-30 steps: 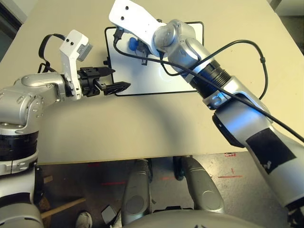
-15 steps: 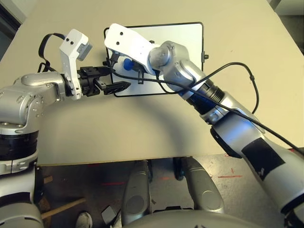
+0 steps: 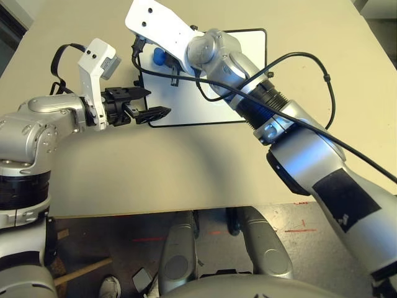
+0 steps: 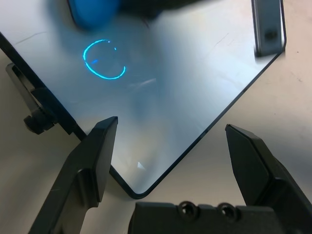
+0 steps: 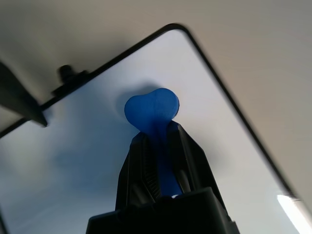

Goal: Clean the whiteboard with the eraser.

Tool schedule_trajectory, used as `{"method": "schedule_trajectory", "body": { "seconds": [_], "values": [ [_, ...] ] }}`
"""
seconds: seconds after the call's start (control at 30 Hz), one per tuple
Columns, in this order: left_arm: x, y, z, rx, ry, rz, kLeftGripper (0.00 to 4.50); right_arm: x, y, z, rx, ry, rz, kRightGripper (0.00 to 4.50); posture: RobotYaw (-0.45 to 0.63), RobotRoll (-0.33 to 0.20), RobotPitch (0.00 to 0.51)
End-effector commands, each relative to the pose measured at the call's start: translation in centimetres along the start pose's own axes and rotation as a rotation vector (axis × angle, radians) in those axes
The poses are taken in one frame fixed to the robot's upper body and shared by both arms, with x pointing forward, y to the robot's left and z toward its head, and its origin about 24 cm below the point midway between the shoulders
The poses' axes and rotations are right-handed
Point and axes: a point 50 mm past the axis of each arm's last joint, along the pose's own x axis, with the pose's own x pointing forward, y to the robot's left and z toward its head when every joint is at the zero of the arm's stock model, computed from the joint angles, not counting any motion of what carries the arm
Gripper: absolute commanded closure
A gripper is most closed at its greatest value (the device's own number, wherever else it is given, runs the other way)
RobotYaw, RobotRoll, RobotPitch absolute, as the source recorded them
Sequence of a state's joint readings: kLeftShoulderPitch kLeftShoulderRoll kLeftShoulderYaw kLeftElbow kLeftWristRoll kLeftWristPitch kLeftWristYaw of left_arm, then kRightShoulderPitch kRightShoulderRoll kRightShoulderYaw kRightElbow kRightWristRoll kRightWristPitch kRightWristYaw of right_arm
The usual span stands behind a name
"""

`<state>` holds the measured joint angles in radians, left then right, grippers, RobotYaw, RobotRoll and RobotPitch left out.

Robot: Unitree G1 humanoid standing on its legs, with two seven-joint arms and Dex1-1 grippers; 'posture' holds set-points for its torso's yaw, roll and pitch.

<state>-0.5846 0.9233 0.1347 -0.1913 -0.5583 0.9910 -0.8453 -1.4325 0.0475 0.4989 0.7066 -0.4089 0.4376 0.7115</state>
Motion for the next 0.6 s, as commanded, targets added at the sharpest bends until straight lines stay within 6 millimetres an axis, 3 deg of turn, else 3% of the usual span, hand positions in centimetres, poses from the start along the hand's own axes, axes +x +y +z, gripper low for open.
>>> {"method": "schedule_trajectory", "body": {
  "seconds": [0.03,0.2,0.6],
  "values": [
    [0.1,-0.3,-0.3,-0.006,0.016,-0.012,0.00,0.9,3.0,-1.5,0.009,0.059,0.113,4.12,0.04,0.000,0.303],
    [0.1,-0.4,-0.4,-0.005,0.016,-0.016,0.00,0.9,3.4,-2.1,0.009,0.074,0.107,4.13,0.04,0.000,0.304],
    [0.1,-0.2,-0.4,-0.010,0.012,-0.015,0.00,0.5,-1.3,-1.5,0.045,0.072,-0.064,4.13,0.03,0.000,0.300]
  ]
}}
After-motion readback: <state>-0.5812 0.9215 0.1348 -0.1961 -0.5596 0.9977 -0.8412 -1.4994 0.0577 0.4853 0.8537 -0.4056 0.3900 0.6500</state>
